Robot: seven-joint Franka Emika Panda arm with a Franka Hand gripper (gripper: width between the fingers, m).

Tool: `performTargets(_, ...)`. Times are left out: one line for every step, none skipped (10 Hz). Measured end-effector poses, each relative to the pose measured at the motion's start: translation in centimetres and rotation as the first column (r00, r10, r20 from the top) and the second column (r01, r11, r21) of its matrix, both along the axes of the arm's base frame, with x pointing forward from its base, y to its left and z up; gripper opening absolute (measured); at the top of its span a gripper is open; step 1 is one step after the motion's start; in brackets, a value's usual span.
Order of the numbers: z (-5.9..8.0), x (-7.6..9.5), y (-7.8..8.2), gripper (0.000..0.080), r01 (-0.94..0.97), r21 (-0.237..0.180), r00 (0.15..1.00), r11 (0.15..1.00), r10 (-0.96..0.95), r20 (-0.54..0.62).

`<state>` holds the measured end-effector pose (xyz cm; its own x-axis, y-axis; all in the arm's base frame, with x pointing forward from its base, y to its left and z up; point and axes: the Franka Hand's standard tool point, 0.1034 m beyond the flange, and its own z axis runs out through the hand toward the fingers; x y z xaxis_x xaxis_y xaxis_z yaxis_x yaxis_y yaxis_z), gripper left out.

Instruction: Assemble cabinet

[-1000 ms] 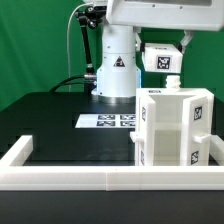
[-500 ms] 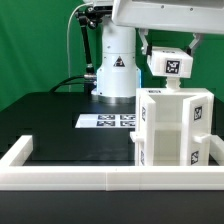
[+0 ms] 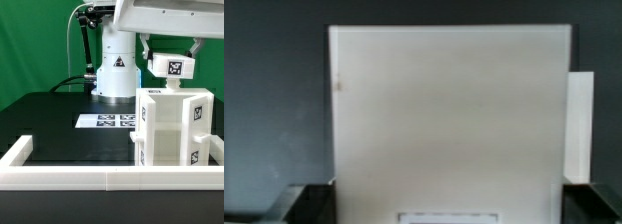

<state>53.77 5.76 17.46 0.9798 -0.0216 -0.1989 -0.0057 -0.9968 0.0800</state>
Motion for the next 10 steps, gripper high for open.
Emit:
performTargets(0.0,0.4,0.2,0.0561,-0.005,0.000,1.000,1.000,0.005,0.002)
performTargets(0.0,1.1,0.2,0.0561,-0.015,0.000,1.000,1.000,0.015,0.008)
performTargets(0.1,1.6,0.3,0.0561,-0.019,-0.001,1.000,1.000,0.019,0.014)
performTargets(0.1,2.0,0.3,0.0561,-0.020,-0.002,1.000,1.000,0.020,0.018)
performTargets(0.1,2.4,0.3,0.0561,-0.022,-0.004,1.000,1.000,0.022,0.021)
performTargets(0.0,2.9,0.3,0.0561,-0.023,-0.006,0.999,1.000,0.023,0.022)
performTargets(-0.2,3.1,0.1,0.0561,-0.030,-0.008,0.999,1.000,0.030,0.020)
performTargets(-0.6,3.2,0.0,0.0561,-0.037,-0.009,0.999,0.999,0.037,0.015)
performTargets(-1.0,3.2,-0.1,0.0561,-0.045,-0.010,0.999,0.999,0.045,0.007)
performTargets(-1.0,3.3,-0.1,0.0561,-0.057,-0.008,0.998,0.998,0.057,0.006)
